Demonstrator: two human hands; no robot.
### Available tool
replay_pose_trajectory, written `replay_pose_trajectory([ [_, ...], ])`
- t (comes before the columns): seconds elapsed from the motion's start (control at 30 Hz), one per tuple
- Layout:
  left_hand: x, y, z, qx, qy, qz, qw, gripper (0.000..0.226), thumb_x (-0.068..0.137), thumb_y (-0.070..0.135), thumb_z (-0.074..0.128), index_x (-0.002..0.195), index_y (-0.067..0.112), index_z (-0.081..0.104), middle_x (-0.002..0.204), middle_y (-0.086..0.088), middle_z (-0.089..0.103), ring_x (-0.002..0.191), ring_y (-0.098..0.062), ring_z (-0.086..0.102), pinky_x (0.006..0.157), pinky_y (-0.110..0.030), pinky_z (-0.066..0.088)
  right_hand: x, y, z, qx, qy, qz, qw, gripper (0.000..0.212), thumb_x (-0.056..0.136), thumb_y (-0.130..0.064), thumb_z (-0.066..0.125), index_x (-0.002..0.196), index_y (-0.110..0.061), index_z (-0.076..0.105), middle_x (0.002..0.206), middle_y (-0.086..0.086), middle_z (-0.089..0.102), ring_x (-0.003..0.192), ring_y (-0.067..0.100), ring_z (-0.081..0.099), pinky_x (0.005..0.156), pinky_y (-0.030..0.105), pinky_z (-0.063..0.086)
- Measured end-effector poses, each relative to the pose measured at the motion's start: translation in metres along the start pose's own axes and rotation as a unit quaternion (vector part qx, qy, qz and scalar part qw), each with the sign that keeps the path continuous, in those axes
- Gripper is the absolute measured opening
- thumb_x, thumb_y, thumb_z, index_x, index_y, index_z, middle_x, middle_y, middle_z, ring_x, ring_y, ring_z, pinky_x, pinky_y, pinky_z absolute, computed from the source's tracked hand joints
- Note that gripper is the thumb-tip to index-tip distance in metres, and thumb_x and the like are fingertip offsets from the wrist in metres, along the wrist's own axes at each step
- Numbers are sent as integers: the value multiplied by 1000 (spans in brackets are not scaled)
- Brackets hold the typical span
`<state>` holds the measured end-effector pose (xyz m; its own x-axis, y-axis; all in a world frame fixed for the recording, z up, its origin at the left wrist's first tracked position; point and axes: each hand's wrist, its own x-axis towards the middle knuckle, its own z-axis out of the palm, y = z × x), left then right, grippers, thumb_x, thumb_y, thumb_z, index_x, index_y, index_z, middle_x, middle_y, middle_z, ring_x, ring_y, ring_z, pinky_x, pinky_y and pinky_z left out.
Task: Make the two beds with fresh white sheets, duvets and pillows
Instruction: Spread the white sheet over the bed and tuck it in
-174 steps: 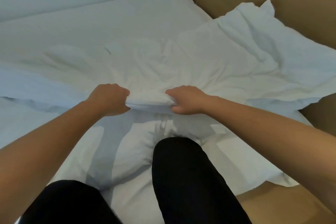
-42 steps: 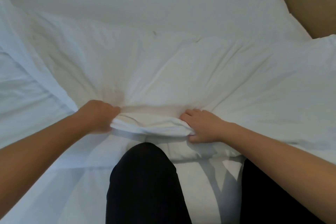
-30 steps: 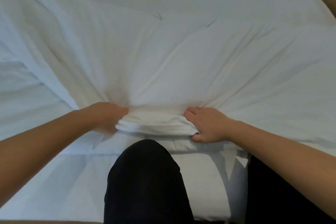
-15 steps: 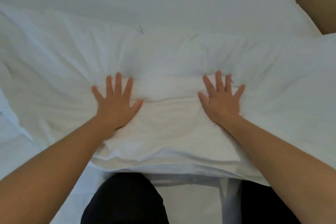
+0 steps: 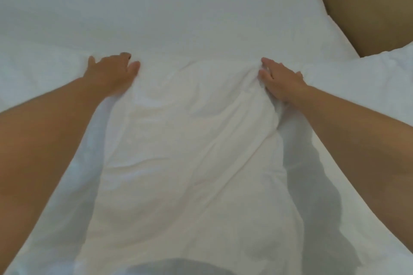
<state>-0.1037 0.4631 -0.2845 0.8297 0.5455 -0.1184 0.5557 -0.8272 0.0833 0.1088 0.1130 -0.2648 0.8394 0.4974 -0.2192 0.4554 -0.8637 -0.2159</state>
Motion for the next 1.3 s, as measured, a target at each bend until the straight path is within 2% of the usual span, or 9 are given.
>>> replay_pose_trajectory([
  [0.17, 30, -8, 11, 32, -32, 19, 999, 61, 102, 48, 10, 141, 16, 44, 142, -14, 49, 135, -31, 41, 117, -49, 9, 41, 37, -1, -37, -45, 17, 998, 54, 102, -53, 18, 142, -24, 40, 144, 8, 49, 134, 30, 42, 115, 58, 6],
  [0.27, 42, -14, 16, 100, -16, -11, 995, 69, 98, 51, 8, 121, 8, 55, 111, -21, 62, 103, -36, 57, 97, -45, 38, 63, 49, 5, -72, -26, -5, 997, 58, 103, -53, 17, 98, -13, 60, 110, 14, 65, 106, 32, 57, 93, 43, 37],
  [0.43, 60, -18, 18, 125, 28, -66, 990, 64, 101, 44, 12, 103, 10, 67, 80, -14, 58, 75, -32, 53, 74, -38, 41, 85, 70, 3, -157, 109, 21, 981, 61, 101, -45, 19, 72, -12, 61, 71, 8, 61, 73, 30, 58, 68, 34, 38],
  [0.53, 72, -19, 31, 113, 68, -103, 986, 53, 102, 34, 19, 101, 2, 62, 75, -15, 57, 75, -33, 56, 76, -39, 42, 99, 56, 25, -166, 92, 39, 981, 54, 102, -40, 21, 90, -10, 64, 84, 13, 63, 80, 32, 57, 76, 38, 37],
  [0.6, 75, -19, 34, 42, 113, -98, 988, 43, 101, 30, 28, 110, 1, 58, 102, -23, 61, 100, -39, 56, 97, -50, 37, 100, 48, 29, -131, 111, 39, 984, 47, 102, -38, 23, 112, -10, 60, 110, 17, 63, 101, 34, 57, 91, 44, 34],
  [0.73, 19, 22, 43, -78, 55, 49, 994, 65, 98, 52, 16, 153, 17, 21, 160, -11, 17, 149, -29, 8, 115, -57, -2, 48, 15, 35, -29, 37, 32, 998, 57, 101, -52, 18, 155, -35, 10, 164, 1, 2, 151, 27, -2, 114, 62, -5],
  [0.87, -70, 61, 69, 2, -7, 178, 984, 71, 98, 57, 1, 155, 18, 17, 161, -14, 13, 148, -35, 13, 112, -66, 15, -49, -38, 84, -91, 6, -84, 992, 72, 92, -63, 1, 156, -31, -1, 164, 0, -9, 150, 29, -10, 111, 68, -4],
  [1.17, -181, 62, 90, 54, -28, 148, 987, 76, 95, 63, 2, 156, 18, 8, 162, -12, 6, 149, -33, 5, 111, -69, 7, -155, -58, 126, -132, -1, -84, 988, 74, 90, -65, -6, 154, -30, -14, 163, 4, -17, 149, 31, -18, 111, 69, -7],
  [1.3, -226, 71, 97, 56, -81, 61, 993, 80, 84, 68, -10, 149, 23, -20, 160, -7, -23, 147, -33, -18, 108, -73, -4, -206, -57, 135, -136, -49, -49, 988, 77, 88, -71, -3, 149, -31, -26, 160, 7, -27, 146, 37, -23, 107, 74, -8],
])
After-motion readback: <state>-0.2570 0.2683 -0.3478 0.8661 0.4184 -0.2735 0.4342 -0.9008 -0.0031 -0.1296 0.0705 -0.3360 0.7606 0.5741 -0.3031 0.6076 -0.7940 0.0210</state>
